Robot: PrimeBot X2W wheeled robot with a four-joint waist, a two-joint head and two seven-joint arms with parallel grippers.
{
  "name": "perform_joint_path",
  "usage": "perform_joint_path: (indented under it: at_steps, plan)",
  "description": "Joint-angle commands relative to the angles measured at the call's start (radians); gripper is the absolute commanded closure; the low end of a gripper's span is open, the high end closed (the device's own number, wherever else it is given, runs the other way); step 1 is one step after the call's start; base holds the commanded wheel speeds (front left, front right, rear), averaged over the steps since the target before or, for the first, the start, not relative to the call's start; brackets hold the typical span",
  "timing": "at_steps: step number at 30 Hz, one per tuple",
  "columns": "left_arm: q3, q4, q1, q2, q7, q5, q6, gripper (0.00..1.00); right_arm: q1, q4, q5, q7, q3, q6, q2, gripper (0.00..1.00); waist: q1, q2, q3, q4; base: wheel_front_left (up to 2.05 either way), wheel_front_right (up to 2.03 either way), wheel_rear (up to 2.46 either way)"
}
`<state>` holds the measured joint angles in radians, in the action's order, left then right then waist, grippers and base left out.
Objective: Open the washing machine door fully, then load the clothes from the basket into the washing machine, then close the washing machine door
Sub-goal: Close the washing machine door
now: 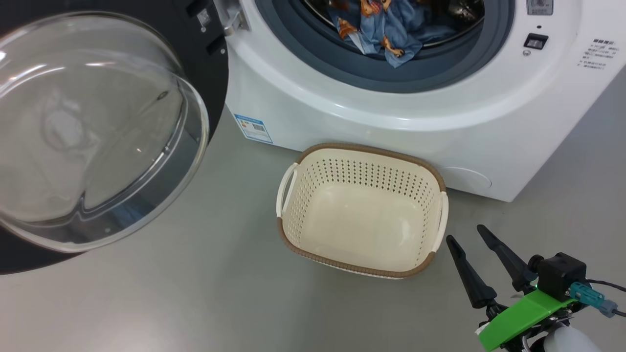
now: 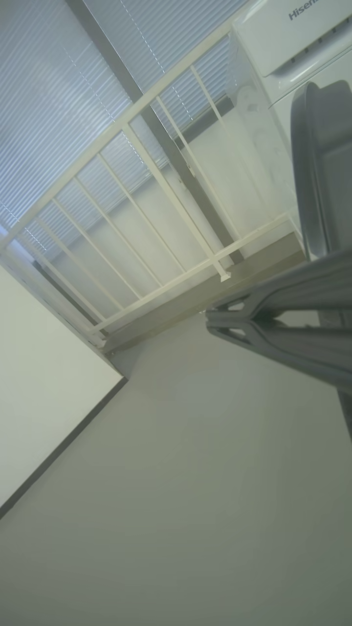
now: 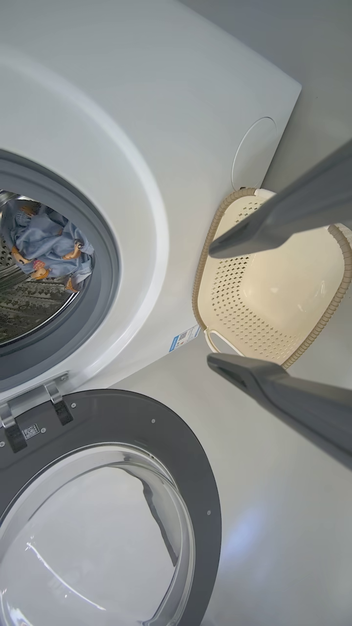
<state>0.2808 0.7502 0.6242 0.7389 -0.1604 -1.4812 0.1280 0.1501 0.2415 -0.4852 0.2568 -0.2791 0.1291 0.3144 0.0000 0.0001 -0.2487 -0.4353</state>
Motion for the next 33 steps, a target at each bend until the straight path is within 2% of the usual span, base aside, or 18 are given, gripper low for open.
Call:
perform_joint_path:
  at_steps: [1,6,20,33]
  plan:
    - [0.012,-0.003,0.033,0.093,-0.052,-0.016,0.003,1.00,0.022,-0.024,0.007,0.005,-0.024,0.002,0.008,0.00,0.0000,-0.0001,-0.018,0.009,0.00,0.00,0.00]
    - [-0.027,0.011,0.040,0.113,-0.188,-0.050,0.003,1.00,0.031,-0.022,0.013,0.005,-0.028,0.002,0.019,0.00,0.0000,-0.0001,-0.042,0.008,0.00,0.00,0.00]
    - [-0.080,-0.024,0.022,0.095,-0.389,-0.108,0.003,1.00,0.042,-0.020,0.014,0.005,-0.034,0.002,0.033,0.00,0.0000,-0.0001,-0.047,0.010,0.00,0.00,0.00]
    - [-0.120,-0.174,-0.052,0.081,-0.636,-0.156,0.003,1.00,0.009,-0.016,0.005,0.005,-0.014,0.002,0.021,0.00,0.0000,-0.0001,0.012,0.002,0.00,0.00,0.00]
